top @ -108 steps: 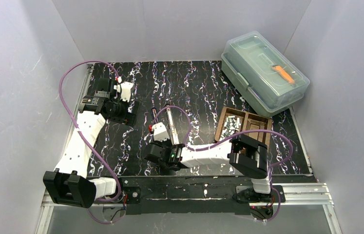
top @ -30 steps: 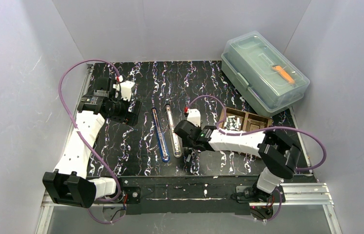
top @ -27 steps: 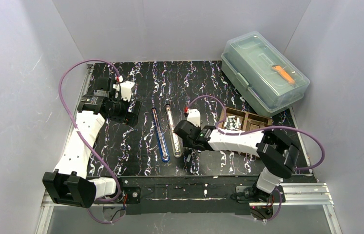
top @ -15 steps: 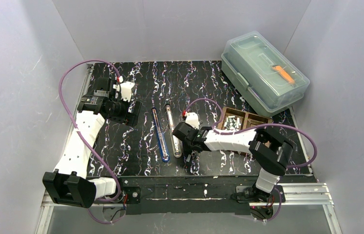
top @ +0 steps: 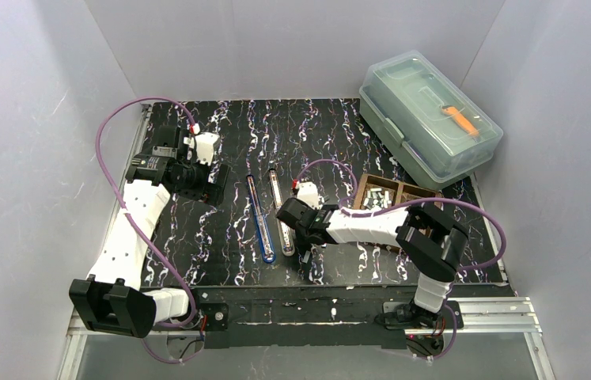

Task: Load the staples into the stapler
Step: Pick up the staple from the center of the board.

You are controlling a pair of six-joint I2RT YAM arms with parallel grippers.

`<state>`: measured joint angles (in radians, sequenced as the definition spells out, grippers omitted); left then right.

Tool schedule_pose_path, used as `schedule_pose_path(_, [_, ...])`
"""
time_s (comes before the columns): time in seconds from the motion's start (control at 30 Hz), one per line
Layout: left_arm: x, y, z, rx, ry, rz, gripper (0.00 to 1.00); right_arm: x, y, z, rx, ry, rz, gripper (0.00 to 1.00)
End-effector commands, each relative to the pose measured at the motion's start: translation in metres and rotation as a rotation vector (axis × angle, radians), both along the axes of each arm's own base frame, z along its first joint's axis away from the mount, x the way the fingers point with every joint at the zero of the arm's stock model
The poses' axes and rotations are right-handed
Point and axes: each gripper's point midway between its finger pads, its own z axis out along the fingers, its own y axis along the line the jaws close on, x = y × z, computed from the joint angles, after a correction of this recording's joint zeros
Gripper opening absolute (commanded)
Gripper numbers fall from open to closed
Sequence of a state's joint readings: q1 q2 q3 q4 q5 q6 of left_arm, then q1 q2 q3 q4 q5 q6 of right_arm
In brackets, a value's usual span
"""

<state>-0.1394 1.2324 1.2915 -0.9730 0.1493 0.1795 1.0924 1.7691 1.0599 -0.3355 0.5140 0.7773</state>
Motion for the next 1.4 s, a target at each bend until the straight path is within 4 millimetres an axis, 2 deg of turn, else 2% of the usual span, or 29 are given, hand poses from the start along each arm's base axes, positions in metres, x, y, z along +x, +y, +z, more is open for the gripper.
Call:
schedule_pose_path(0.0, [-0.004,0.001,0.013,-0.004,-0.033,-0.004,0.98,0.014,0.006,0.011,0.005,-0.045,-0.011,0.3])
schedule_pose_path(0.27, [-0.004,0.001,0.013,-0.006,-0.031,-0.005,0.98,0.019,0.005,0.013,-0.005,-0.053,-0.014,0.3])
schedule_pose_path(0.67, [-0.004,0.002,0.015,0.001,-0.041,-0.003,0.98,0.019,0.008,0.016,0.009,-0.047,-0.018,0.12])
schedule_pose_path(0.77, [-0.004,0.002,0.014,-0.001,-0.038,-0.003,0.98,0.019,0.008,0.027,0.025,-0.065,-0.025,0.08])
schedule_pose_path(1.03, [-0.004,0.001,0.016,-0.007,-0.045,-0.006,0.98,0.008,0.022,0.086,0.099,-0.204,-0.031,0.02])
schedule_pose_path(1.17, [-0.005,0.001,0.015,-0.006,-0.041,-0.007,0.98,-0.001,0.029,0.101,0.121,-0.25,-0.037,0.01])
schedule_pose_path(1.37, [-0.005,0.001,0.017,-0.006,-0.045,-0.006,0.98,-0.012,0.042,0.106,0.137,-0.291,-0.031,0.01])
